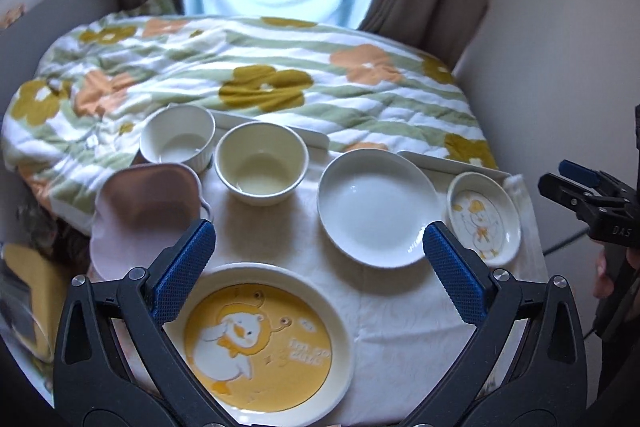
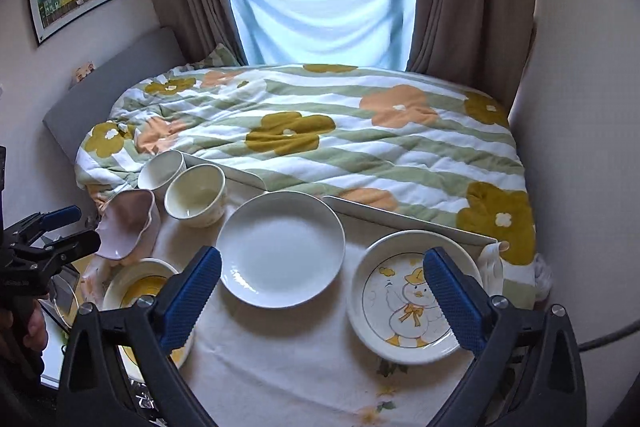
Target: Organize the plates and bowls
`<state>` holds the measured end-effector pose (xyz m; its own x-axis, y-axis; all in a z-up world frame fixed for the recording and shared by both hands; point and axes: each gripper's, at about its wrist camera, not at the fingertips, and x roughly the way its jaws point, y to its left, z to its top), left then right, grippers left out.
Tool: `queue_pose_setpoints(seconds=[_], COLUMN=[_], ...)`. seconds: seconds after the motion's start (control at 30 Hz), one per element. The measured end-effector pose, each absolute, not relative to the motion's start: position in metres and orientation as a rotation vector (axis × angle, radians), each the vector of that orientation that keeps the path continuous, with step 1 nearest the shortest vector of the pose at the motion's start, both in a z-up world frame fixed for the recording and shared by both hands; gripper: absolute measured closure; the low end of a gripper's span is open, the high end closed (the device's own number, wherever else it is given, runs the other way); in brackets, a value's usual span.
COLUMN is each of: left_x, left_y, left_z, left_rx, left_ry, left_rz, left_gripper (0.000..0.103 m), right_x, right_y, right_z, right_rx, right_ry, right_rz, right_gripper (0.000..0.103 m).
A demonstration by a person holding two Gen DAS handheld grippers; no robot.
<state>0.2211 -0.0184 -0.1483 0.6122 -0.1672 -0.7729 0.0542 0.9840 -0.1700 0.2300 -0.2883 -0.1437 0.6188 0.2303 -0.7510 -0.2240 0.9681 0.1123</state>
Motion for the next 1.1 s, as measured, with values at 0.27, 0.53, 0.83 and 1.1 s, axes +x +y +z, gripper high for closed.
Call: queue_pose_setpoints(seconds=[0.27, 0.53, 0.83, 1.1], left_x=[0.27, 0.295, 0.305, 0.308], left_y=[-0.037, -0.042, -0.056, -0.065], left_z=[-0.208, -0.276, -0.315, -0.321], left_rx=[-0.237, -0.384, -0.404, -0.371], left_ry=[1.044, 1.18, 1.242, 1.252], left_rz=[0.026, 0.012, 0.017, 0.043], left_gripper=[0.0, 0.017, 0.054, 0.083], right_x=[0.311, 0.354, 0.374, 0.378], right_y=[-0.307, -0.291, -0.284, -0.278], right_z=[-0.199, -0.269, -0.307, -0.316], right_rx=[-0.024, -0.074, -0.102, -0.123], right_ry=[1.018, 1.157, 1.219, 1.216], right_rz=[0.435, 0.612, 0.721, 0.776], right_gripper=[0.002, 0.023, 0.056, 0.085])
